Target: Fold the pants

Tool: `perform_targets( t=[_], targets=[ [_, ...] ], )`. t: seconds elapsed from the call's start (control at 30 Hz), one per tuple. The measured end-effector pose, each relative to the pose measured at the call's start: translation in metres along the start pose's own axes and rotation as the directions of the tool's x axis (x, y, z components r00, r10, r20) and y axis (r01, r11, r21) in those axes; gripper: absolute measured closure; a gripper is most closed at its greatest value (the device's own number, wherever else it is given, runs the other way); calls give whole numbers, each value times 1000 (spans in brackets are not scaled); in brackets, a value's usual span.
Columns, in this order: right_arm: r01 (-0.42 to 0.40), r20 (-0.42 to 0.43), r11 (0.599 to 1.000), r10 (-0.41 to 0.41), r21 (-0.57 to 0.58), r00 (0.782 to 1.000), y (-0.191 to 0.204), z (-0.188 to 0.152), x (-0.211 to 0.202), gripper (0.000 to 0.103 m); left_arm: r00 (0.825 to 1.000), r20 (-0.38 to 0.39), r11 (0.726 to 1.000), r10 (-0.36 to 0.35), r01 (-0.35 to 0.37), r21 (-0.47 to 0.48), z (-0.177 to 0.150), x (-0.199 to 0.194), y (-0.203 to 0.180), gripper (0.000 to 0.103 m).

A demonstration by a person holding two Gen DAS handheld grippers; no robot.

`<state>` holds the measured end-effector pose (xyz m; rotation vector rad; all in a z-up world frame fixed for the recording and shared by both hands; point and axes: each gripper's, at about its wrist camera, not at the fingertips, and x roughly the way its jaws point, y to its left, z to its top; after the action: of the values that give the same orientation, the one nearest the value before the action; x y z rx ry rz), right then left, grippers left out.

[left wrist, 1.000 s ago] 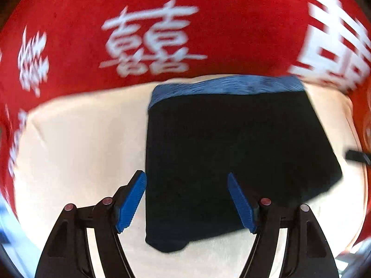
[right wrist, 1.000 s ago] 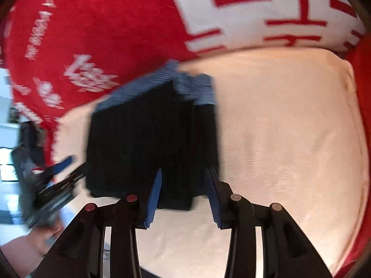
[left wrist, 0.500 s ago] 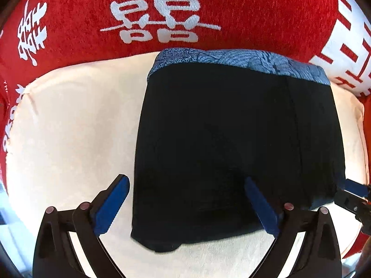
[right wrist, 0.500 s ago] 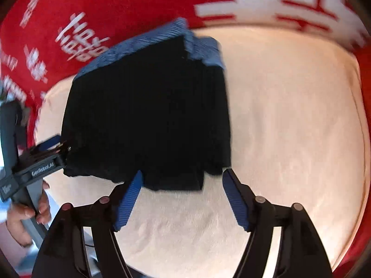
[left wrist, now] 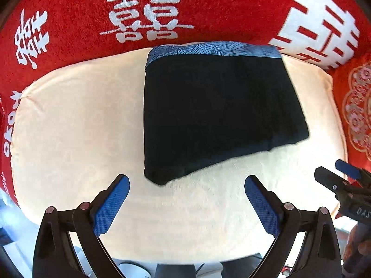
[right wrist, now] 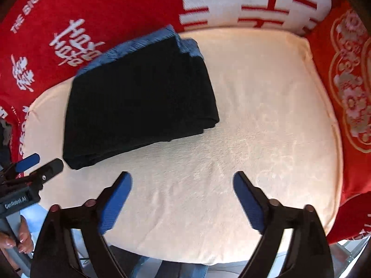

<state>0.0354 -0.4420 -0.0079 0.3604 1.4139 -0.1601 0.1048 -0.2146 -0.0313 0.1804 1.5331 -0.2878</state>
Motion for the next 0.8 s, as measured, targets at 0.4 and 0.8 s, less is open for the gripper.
perform_targets(
  t=[0.4, 0.8],
  targets=[
    [57, -1, 998, -57, 26, 998, 39, -30, -56, 0, 999, 8, 997, -52, 51, 49, -16, -48, 16, 2],
    [-154, -34, 983, 158, 100, 987, -43, 31, -12, 0, 974, -16, 966, -226, 222, -133, 65, 33, 90, 2]
  ],
)
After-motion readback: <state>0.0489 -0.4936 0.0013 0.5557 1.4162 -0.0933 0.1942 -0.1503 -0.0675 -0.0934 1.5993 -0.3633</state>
